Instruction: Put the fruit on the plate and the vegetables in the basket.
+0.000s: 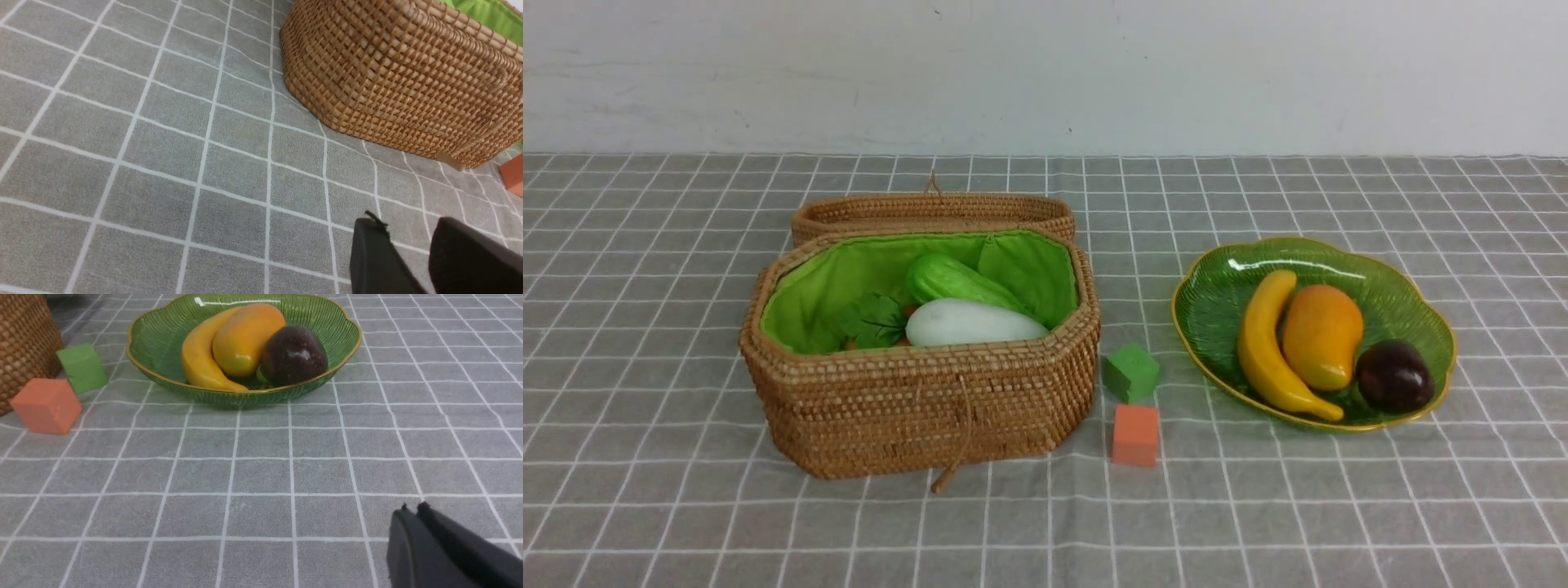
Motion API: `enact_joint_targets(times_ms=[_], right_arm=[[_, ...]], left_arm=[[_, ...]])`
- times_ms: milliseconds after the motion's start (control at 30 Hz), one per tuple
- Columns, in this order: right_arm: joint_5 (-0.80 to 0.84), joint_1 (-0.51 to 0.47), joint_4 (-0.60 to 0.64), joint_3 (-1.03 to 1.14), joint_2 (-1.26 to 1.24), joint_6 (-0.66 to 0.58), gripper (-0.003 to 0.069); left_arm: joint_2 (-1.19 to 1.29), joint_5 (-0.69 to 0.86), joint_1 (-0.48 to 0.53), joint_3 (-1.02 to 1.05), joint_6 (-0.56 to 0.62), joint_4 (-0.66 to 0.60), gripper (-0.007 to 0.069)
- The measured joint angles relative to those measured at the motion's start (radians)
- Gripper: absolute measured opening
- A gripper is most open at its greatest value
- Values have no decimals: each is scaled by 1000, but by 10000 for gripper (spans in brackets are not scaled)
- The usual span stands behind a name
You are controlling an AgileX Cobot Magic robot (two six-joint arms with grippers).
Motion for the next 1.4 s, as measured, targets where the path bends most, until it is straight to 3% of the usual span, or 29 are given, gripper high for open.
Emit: enact_joint_targets(times_ms=[1400], right_arm=[[-7, 0, 0, 2, 0, 0, 53]], left_arm=[[0, 4, 0, 1, 0, 0, 238]])
